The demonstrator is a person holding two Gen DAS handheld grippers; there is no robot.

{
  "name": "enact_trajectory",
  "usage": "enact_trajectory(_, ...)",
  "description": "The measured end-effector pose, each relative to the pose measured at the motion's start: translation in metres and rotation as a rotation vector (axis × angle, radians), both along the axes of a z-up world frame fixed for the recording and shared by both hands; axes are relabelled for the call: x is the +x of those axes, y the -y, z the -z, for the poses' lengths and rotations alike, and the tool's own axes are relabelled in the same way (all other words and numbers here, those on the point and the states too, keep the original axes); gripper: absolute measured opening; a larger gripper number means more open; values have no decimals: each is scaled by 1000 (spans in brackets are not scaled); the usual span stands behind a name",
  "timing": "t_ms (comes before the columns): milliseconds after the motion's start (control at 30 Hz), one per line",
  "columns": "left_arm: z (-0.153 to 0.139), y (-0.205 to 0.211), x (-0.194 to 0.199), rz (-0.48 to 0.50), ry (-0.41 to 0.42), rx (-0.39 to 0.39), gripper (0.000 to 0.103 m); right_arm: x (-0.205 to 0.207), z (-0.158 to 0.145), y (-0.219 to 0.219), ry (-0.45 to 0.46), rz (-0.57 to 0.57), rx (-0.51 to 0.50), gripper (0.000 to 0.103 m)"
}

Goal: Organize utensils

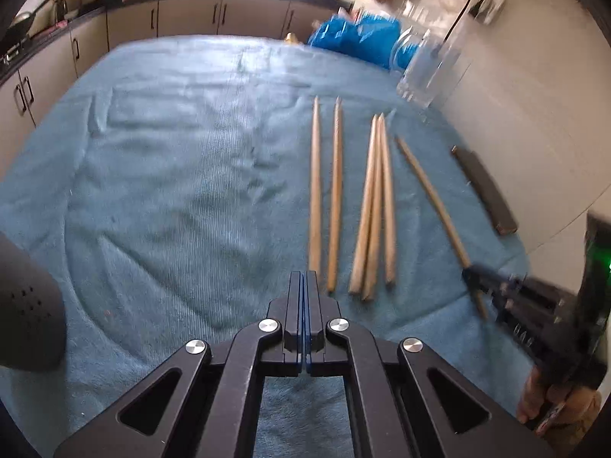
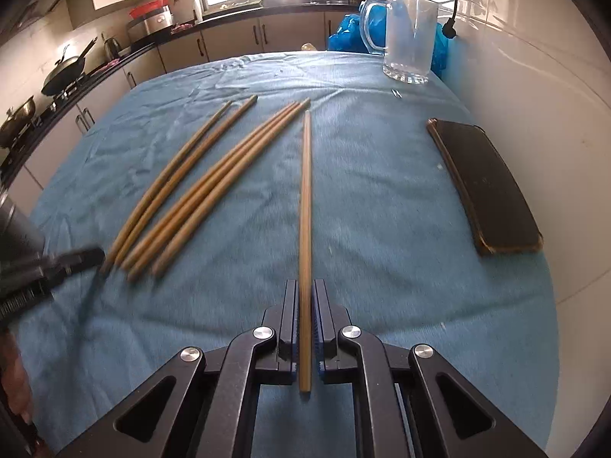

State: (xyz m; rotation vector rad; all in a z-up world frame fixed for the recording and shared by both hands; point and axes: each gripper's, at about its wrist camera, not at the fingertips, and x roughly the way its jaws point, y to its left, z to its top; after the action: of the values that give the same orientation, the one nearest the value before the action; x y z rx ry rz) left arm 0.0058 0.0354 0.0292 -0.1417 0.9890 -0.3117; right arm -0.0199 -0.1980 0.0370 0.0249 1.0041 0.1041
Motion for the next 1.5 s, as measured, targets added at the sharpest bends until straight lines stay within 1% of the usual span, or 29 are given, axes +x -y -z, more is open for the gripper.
enact_trajectory(67,-6,3,5,9,16,-18,0,-7,0,5,-3,4,12,7)
enact_trajectory(167,-8,12,18,25,24,-19,0,-13,0,14,-8,15,49,7)
enact_trajectory(233,-5,21,33,28,25,6,0,-15,0,17,-5,21,73,7)
enact_trajectory(367,11,35,54,42,-5,56,0,-17,1,17,4,22,74,7)
enact_trajectory(433,12,39,56,41,13,71,0,-18,1,17,5,20,75,8)
enact_trajectory(467,13,41,58,35,17,100,0,-18,1,17,4,19,78,7)
enact_trajectory(500,15,41,59,34,0,111,0,-18,1,18,4,19,81,8)
enact_trajectory(567,17,38,62,22,-6,102,0,-17,1,18,0,21,85,8)
enact_trajectory(667,15,38,59,0,-25,133,0,-14,0,18,-13,28,82,7)
enact_trajectory(733,14,34,50,-3,-55,120,0,-15,0,17,-21,24,74,7)
enact_trajectory(833,14,18,30,-8,-116,53,0,-23,-1,23,-51,15,85,7)
enact_trajectory(867,15,9,15,-9,-142,23,0,-28,-2,26,-63,13,89,7)
enact_trajectory(900,15,3,4,-6,-148,10,0,-34,-3,29,-71,10,88,7)
enact_trajectory(1000,16,-14,-38,29,-165,-9,0,-61,-3,33,-118,-10,65,7)
enact_trajectory(1100,12,-27,-70,68,-173,2,0,-89,-4,37,-138,-62,41,7)
enact_trajectory(1167,2,-34,-86,83,-154,12,0,-97,-7,36,-151,-107,38,14)
enact_trajectory(1233,-9,-37,-91,91,-129,16,1,-100,-13,40,-133,-110,41,41)
enact_trajectory(1267,-17,-40,-94,90,-104,12,2,-99,-18,43,-110,-100,36,44)
enact_trajectory(1333,-25,-43,-91,78,-73,9,15,-93,-26,48,-79,-76,28,44)
enact_trajectory(1400,-28,-47,-85,40,-69,4,16,-84,-28,50,-71,-55,56,44)
enact_trajectory(1467,-29,-45,-71,31,-84,-33,16,-75,-26,49,-76,-51,73,44)
enact_trajectory(1500,-30,-42,-65,29,-80,-33,16,-67,-24,47,-82,-49,73,44)
